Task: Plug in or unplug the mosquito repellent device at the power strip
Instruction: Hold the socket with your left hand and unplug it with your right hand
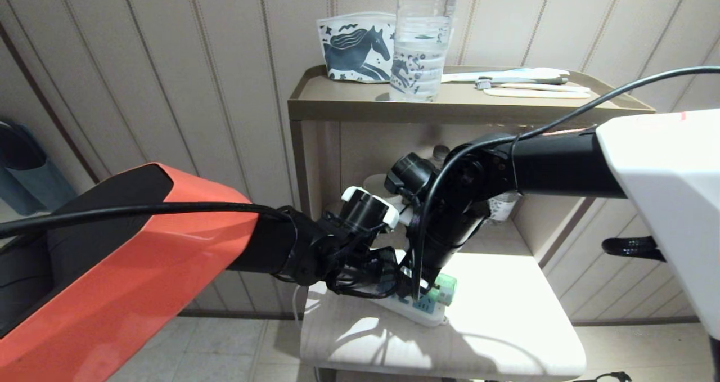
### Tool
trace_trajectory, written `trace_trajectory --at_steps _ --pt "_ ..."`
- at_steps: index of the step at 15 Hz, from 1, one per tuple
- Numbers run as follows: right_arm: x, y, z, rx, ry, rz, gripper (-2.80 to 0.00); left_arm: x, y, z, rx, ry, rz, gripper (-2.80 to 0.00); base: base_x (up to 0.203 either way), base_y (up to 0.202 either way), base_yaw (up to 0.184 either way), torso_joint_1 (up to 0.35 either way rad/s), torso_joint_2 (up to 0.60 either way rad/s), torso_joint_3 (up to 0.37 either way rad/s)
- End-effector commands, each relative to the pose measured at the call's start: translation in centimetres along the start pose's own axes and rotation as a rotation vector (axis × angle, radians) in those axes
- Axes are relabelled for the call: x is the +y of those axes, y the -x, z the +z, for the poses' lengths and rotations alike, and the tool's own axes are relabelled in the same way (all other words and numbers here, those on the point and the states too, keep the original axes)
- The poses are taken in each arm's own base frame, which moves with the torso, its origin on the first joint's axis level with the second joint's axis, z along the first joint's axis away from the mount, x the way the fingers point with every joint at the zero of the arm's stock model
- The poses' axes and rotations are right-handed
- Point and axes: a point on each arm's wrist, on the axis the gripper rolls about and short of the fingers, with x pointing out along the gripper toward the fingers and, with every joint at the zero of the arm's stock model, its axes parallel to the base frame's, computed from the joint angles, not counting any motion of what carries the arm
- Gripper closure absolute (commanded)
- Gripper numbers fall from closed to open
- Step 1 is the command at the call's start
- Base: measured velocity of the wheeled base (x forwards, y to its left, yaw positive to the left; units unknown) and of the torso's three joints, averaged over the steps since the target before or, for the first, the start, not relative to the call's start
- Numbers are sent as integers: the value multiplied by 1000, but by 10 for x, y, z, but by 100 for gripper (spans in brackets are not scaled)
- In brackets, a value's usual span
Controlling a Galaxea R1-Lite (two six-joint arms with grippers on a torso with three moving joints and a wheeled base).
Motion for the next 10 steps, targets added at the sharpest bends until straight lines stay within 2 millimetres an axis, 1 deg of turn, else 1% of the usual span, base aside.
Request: trace_trajectory --at_steps 1,3,6,10 --pt "1 12 -1 -20 7 -5 0 3 -6 -2 1 3 31 0 0 0 0 0 0 0" --pt "1 13 1 -28 9 -7 0 1 -4 -4 2 -3 34 0 0 0 0 0 0 0" --pt "1 17 4 -47 15 -11 0 -1 -9 -9 8 -18 45 0 0 0 0 0 0 0" --pt "-1 12 6 -51 14 -15 0 -4 -8 -12 13 -26 42 0 0 0 0 0 0 0"
